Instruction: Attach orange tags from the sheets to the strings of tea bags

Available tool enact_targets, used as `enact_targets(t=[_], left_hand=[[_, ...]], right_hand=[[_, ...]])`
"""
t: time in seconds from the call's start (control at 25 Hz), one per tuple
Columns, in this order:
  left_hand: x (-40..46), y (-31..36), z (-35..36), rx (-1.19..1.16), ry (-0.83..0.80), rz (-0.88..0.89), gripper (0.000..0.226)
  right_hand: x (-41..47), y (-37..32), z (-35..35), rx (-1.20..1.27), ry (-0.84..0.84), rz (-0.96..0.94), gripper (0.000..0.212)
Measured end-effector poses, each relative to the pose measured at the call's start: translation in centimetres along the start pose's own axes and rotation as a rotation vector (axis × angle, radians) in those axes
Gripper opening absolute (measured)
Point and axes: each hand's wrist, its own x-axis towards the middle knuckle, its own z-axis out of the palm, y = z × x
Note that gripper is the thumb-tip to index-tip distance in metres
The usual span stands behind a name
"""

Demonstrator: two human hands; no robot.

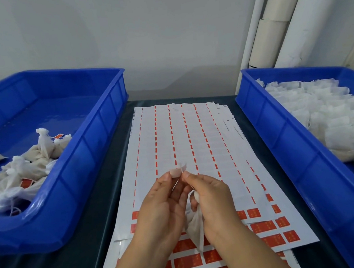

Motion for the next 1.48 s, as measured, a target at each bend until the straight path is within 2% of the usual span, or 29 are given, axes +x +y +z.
enact_targets(t=[0.2,0.32,0.48,0.56,0.68,0.92,1.0,1.16,1.24,1.48], left_hand=[[0.1,-0.2,-0.3,0.044,-0.047,0.012,0.033],[-0.1,-0.4,-0.3,0.07,-0.069,-0.001,0.027],[-0.2,-0.2,-0.5,-0.077,-0.123,-0.087,0.026],[-0.1,0.0,-0.6,-0.141,-0.116,-0.114,0.026],[0.2,0.5,-0.8,-0.074,-0.124,-0.136,0.02],[0.5,0.7,-1.5,-0.006,-0.175,-0.155,0.039],[0.7,0.7,-1.6,0.027,-0.182,-0.146,0.031],[0.7,0.8,-1.5,0.073,-0.164,-0.142,0.024],[0.7,0.8,-1.4,0.041,-0.147,-0.155,0.023],[0.9,0.7,-0.9,0.018,-0.006,-0.163,0.023]], right_hand=[[0.1,-0.2,-0.1,-0.044,0.027,0.032,0.024],[0.1,-0.3,-0.1,-0.106,0.046,0.025,0.027],[-0.1,-0.4,0.0,-0.091,0.046,0.023,0.027],[-0.3,-0.6,-0.2,-0.06,0.015,0.024,0.029],[-0.6,-0.9,-0.6,-0.082,-0.066,-0.012,0.031],[-0.7,-1.1,-1.1,-0.13,-0.174,-0.059,0.034],[-0.6,-1.1,-1.3,-0.12,-0.2,-0.058,0.032],[-0.5,-1.1,-1.6,-0.047,-0.273,-0.041,0.02],[-0.4,-1.0,-1.7,-0.067,-0.292,-0.039,0.023],[-0.1,-0.2,-1.8,-0.14,-0.198,-0.026,0.024]])
